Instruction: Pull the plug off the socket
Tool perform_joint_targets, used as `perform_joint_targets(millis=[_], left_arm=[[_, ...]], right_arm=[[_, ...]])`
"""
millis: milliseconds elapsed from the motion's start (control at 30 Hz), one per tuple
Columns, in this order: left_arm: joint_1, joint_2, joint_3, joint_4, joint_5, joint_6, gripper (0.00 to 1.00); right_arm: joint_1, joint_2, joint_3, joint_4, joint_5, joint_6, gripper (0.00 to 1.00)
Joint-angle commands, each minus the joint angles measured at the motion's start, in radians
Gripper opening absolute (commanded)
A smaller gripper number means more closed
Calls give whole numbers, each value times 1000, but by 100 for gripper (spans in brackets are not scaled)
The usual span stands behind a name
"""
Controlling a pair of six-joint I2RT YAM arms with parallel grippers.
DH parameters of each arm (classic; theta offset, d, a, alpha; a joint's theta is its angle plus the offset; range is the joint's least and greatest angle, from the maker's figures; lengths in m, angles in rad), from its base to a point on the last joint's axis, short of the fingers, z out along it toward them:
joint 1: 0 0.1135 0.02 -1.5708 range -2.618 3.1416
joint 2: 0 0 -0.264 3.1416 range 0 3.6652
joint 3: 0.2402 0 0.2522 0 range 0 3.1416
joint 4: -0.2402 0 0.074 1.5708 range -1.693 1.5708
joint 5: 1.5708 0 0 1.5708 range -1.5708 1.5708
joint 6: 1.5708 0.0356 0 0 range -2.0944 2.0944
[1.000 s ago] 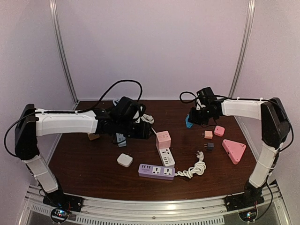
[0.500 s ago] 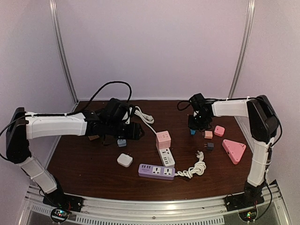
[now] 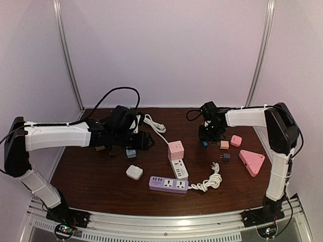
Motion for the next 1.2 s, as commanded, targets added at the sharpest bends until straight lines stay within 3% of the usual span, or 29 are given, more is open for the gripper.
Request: perform_joint_targets(millis=[0,133,433,567,833,1167], left_arm=[[7,-28,-10,38,0,2,59],[7,-27,-9,37,-3,-2,59],[8,-6,5,34,4,-9,60],[-5,42,46,10,-19,-45,64],[-122,223,290,-178,-262,-210,72],[-244,589,816,-547,-447,-374,76]], right_arm=[[30,-47,28,-5,-43,6,42],[54,-88,16,-1,-83,10,44],[105,-217,-67,18,-135,23,60],[104,-294,-155,70,-169,45,62],[32,-423,-321,160,-234,50,64],[-75,-518,-482,293,-354,46,64]])
